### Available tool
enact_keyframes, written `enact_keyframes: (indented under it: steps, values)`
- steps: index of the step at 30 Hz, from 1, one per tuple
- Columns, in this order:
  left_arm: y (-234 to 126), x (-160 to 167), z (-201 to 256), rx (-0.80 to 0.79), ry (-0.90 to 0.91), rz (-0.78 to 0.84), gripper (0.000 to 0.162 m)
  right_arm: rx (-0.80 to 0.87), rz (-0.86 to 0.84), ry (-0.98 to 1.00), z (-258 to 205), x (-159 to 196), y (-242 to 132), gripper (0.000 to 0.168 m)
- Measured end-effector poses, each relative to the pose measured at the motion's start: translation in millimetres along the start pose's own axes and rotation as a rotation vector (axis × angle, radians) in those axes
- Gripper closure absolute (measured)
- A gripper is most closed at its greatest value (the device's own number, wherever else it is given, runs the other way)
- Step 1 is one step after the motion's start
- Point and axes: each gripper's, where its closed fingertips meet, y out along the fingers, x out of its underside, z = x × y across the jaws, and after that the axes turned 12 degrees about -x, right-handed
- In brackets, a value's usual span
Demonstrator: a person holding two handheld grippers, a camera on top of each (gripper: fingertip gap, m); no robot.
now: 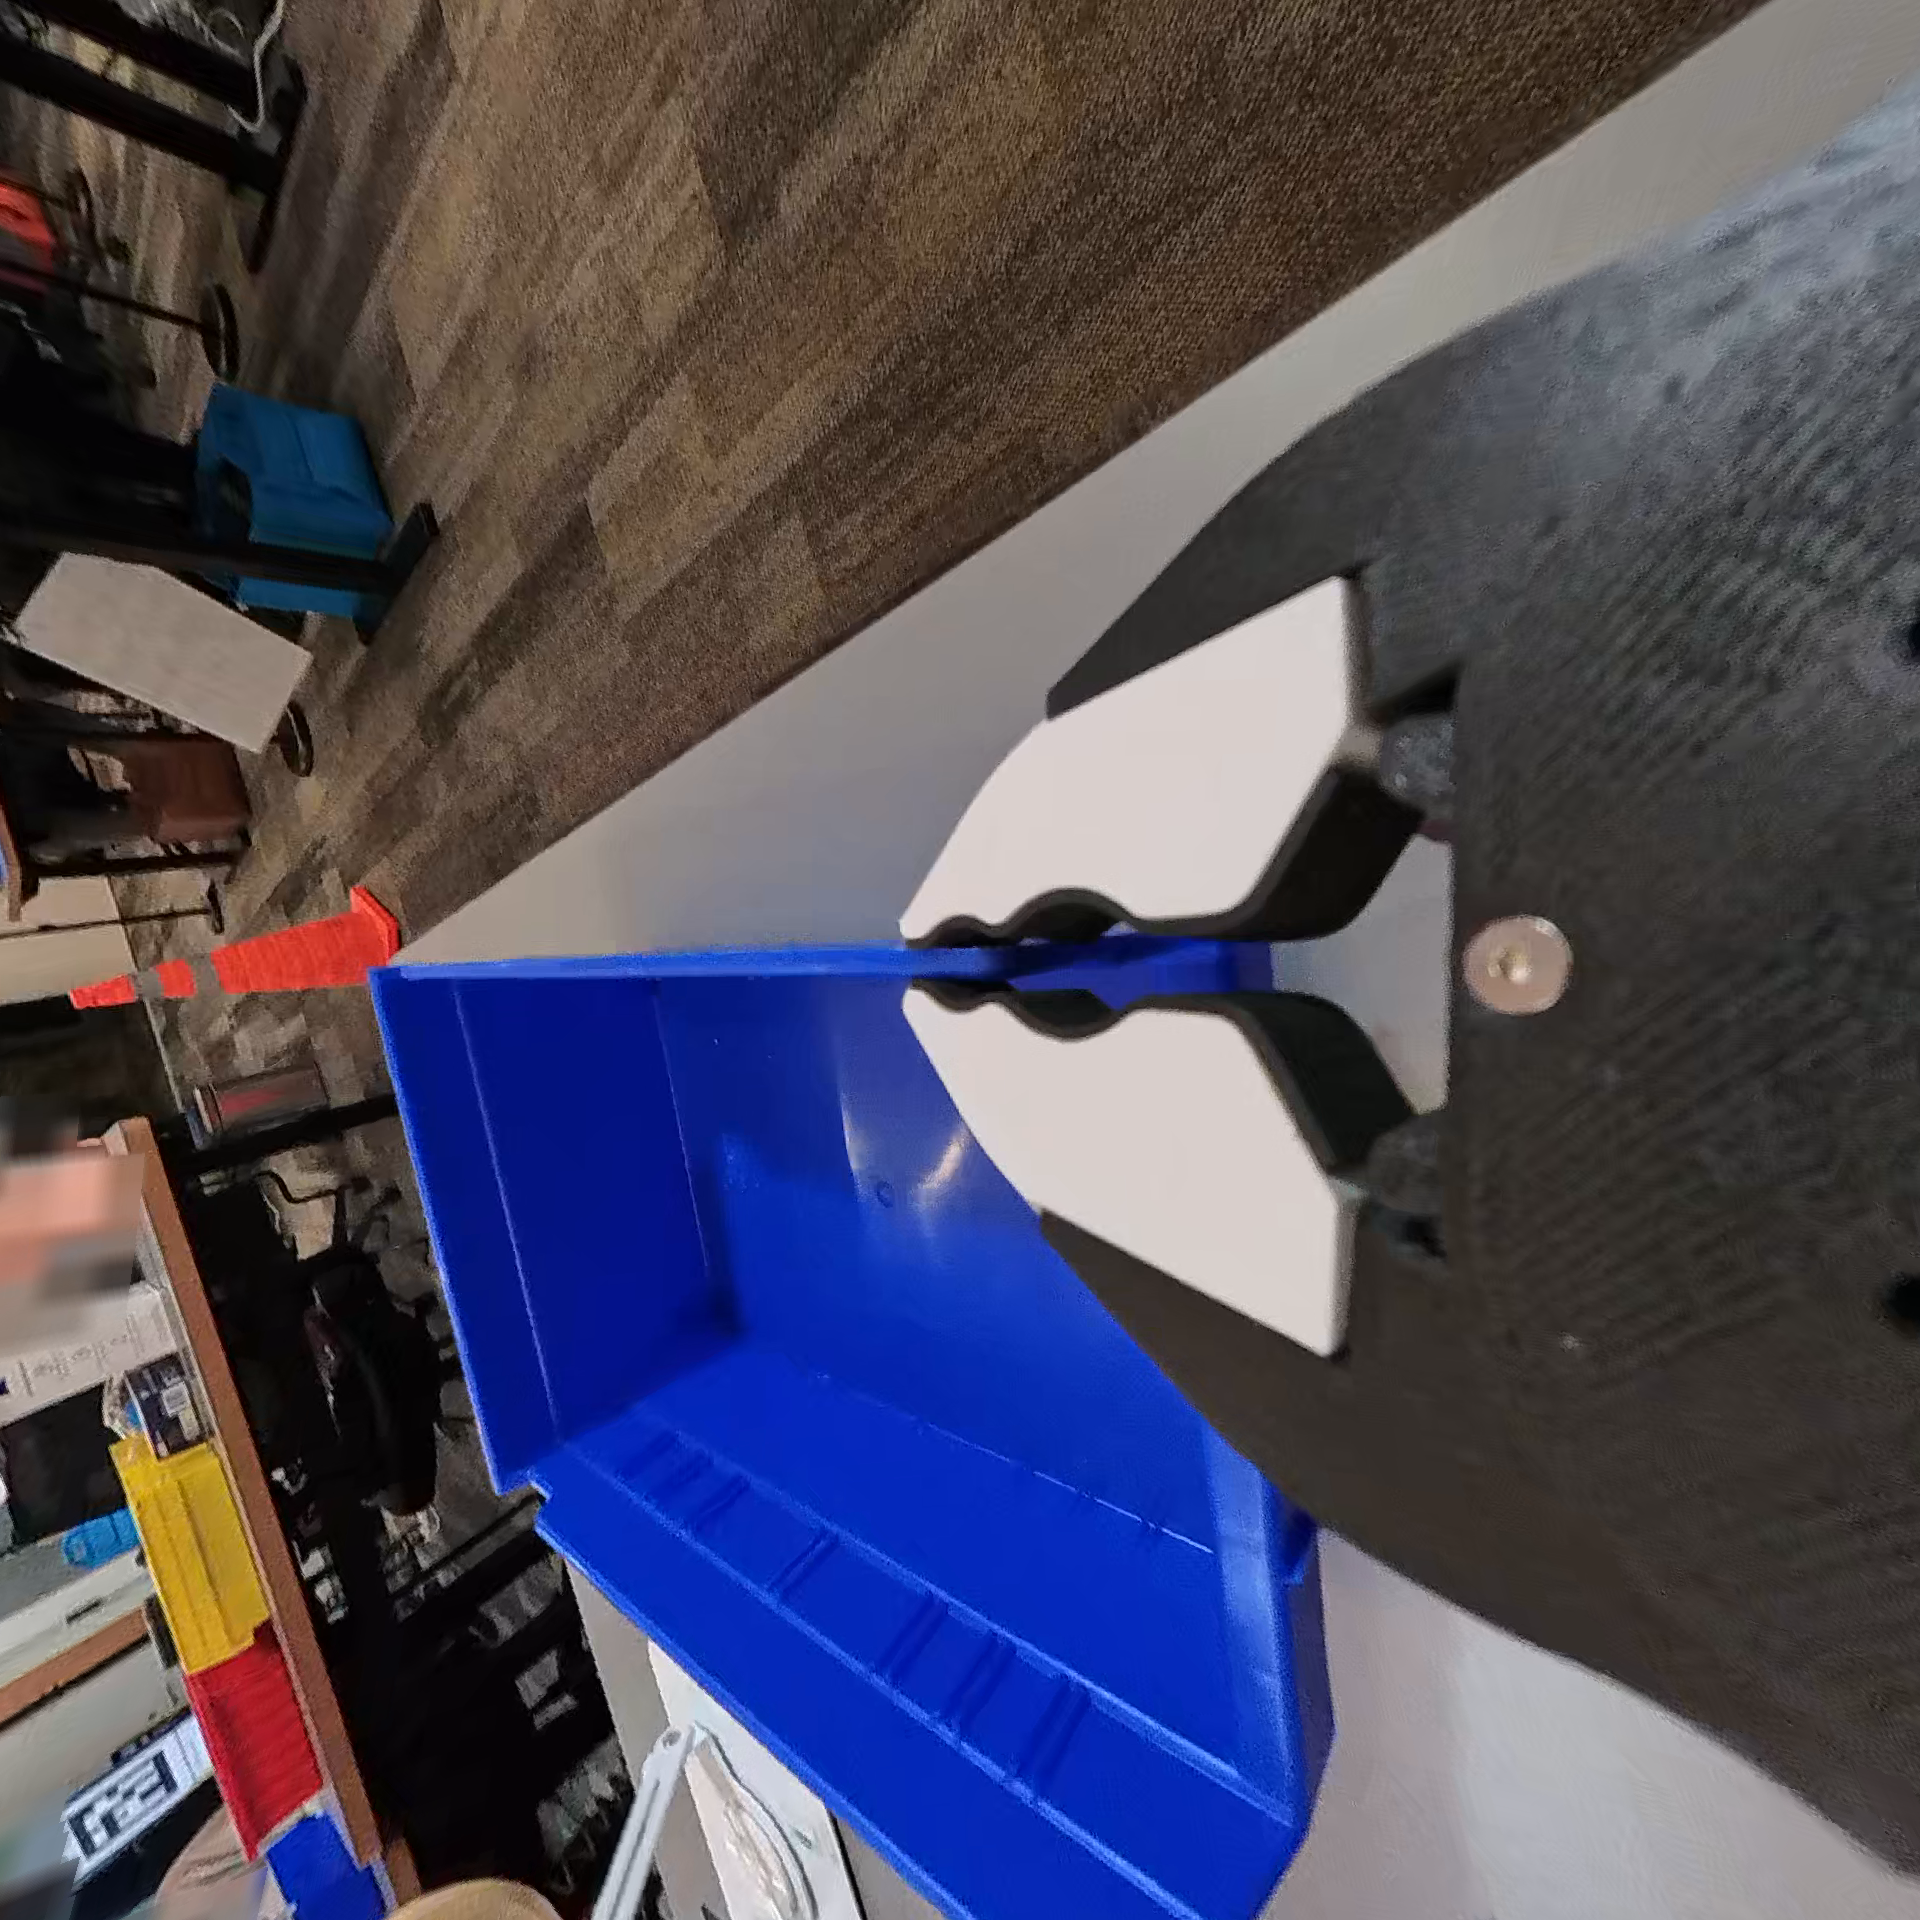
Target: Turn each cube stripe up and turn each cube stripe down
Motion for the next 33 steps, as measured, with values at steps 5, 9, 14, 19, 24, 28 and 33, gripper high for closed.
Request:
enact_keyframes:
  steps: [5,9,14,19,24,28,33]
  values:
    - [0.1,1.0,-0.5,0.005,-0.009,-0.010,0.121,-0.088,-0.017,0.000,2.1,1.9,-5.5,0.163]
    - [0.7,1.3,-1.9,0.007,-0.018,-0.014,0.121,-0.139,-0.015,-0.015,2.9,0.9,-9.3,0.164]
    - [2.6,4.1,-1.2,0.019,-0.036,-0.030,0.120,-0.171,-0.022,-0.060,-7.6,-1.4,-3.9,0.164]
    - [0.4,-0.9,-3.5,-0.015,0.005,0.004,0.122,-0.163,-0.028,-0.056,-9.9,-0.9,0.7,0.164]
    - [-1.3,-4.4,-7.3,-0.047,0.043,0.026,0.126,-0.161,-0.004,-0.011,-5.1,-0.7,0.3,0.164]
    - [0.3,-0.7,-6.3,-0.032,0.022,0.004,0.125,-0.180,0.058,0.062,-4.1,-8.7,-3.8,0.163]
    - [0.9,1.4,-6.1,-0.034,0.034,-0.007,0.125,-0.206,0.387,0.233,8.2,-56.0,-35.9,0.132]
